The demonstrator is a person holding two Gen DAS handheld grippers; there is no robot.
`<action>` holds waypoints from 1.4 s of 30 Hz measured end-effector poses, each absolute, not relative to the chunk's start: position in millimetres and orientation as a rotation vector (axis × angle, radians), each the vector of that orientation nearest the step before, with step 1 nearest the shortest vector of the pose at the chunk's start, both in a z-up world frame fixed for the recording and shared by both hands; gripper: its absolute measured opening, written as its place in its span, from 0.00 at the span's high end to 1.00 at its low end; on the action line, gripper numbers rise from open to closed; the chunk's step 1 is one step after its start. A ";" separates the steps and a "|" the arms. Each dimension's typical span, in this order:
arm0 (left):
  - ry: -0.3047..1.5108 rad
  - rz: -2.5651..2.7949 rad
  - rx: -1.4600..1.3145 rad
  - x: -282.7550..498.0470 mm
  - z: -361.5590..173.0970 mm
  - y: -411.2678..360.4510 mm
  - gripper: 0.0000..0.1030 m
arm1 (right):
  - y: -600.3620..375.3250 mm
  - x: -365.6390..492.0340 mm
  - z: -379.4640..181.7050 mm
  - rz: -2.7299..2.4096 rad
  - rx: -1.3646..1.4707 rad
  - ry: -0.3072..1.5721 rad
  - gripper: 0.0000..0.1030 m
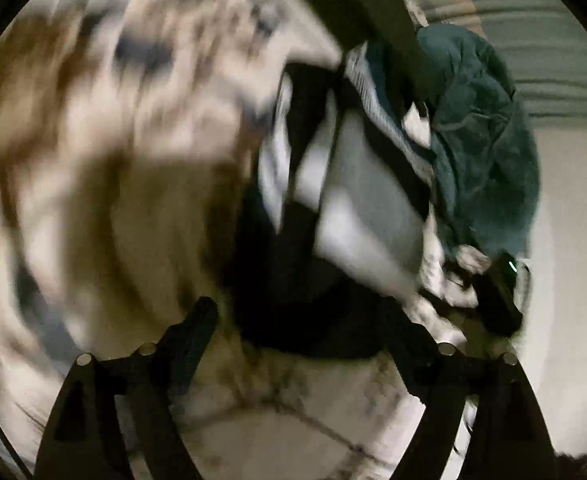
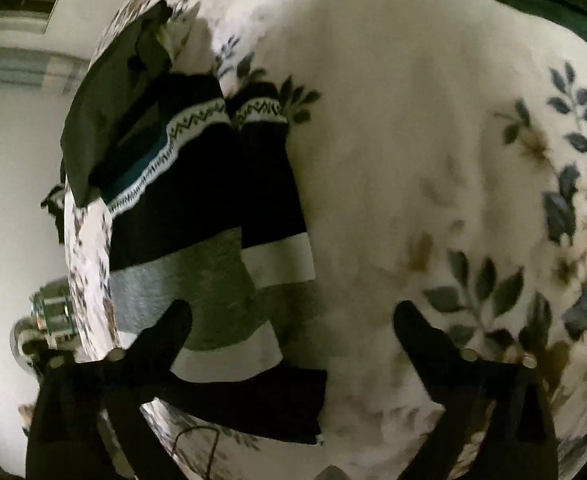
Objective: Fold small clothes
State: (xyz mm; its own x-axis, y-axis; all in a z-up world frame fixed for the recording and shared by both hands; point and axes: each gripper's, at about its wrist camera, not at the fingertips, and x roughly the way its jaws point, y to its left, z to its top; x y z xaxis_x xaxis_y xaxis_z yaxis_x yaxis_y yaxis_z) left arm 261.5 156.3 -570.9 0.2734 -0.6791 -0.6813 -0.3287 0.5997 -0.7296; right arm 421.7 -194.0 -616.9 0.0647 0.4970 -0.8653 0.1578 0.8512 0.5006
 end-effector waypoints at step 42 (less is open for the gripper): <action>1.452 -0.140 -0.570 242.2 -547.7 213.2 0.35 | -147.3 223.4 -663.4 0.159 0.865 1.628 0.31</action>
State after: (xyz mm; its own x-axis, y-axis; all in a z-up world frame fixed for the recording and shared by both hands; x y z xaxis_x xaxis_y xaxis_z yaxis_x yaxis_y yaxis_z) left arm 242.2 213.2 -547.7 0.1367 -0.4252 -0.8947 -0.2462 0.8603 -0.4464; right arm 223.4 -147.3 -663.4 0.0025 0.6072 -0.7945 0.4421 0.7120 0.5455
